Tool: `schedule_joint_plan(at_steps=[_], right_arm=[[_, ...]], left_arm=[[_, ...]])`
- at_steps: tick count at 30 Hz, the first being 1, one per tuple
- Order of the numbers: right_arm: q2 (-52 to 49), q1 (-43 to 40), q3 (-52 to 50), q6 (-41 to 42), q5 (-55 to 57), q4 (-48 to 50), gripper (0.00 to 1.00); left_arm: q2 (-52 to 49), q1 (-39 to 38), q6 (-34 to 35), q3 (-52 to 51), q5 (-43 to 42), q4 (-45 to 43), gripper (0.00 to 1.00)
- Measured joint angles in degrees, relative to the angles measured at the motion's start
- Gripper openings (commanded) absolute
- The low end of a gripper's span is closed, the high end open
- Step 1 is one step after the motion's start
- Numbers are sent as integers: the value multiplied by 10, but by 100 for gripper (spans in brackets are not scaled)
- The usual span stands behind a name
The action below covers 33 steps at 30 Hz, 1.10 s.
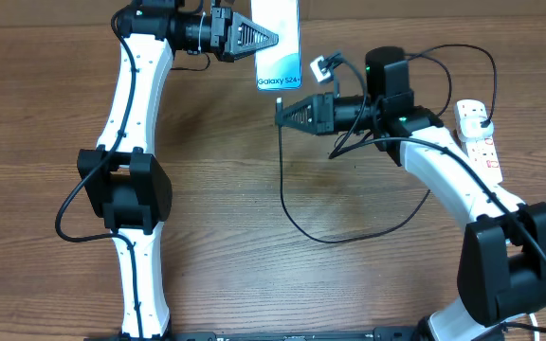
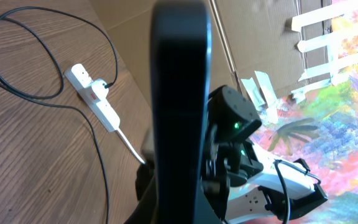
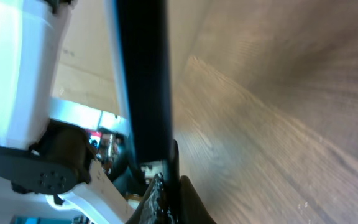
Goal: Plug charger to phone and switch on socket
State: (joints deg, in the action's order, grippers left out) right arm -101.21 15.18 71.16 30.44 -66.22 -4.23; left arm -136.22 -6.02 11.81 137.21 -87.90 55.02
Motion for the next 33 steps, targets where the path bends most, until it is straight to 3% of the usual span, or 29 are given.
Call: schedule_joint_plan(at_steps=[6, 14, 22, 33], right_arm=[[0, -17, 0, 47, -21, 56, 4], [0, -16, 0, 66, -38, 51, 4], [0, -15, 0, 54, -60, 3, 4], [0, -5, 0, 43, -64, 24, 4]], left_arm=[[0, 0, 0, 0, -8, -1, 4], [0, -11, 0, 0, -12, -7, 4], [0, -5, 3, 0, -10, -39, 4], [0, 3, 30, 0, -10, -40, 4]])
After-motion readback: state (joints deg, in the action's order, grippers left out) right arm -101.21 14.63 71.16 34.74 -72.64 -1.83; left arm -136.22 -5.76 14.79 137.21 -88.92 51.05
